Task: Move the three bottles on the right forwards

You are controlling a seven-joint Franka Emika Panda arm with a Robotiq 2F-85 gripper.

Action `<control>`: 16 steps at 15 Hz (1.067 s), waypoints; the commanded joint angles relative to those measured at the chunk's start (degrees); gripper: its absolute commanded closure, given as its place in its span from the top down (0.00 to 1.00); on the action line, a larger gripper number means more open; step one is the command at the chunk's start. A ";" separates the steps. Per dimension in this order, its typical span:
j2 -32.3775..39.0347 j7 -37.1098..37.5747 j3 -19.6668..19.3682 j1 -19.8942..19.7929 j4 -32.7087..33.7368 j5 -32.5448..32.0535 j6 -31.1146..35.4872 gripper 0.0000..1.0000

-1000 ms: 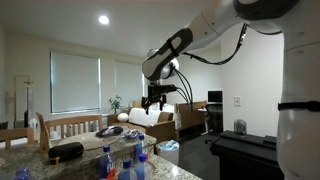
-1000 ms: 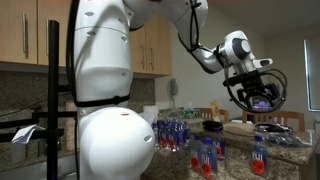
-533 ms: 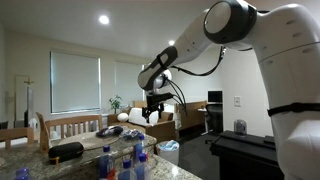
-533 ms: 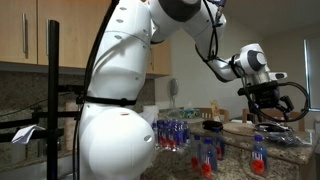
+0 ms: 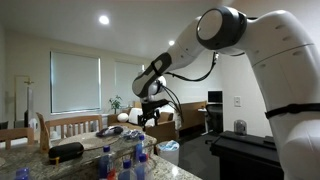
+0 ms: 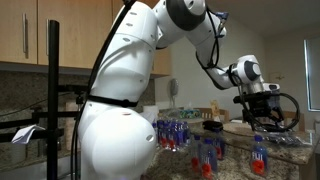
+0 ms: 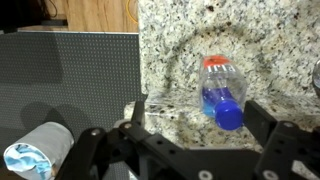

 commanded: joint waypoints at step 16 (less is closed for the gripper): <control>12.73 0.02 1.38 0.83 12.67 6.58 -4.37 0.39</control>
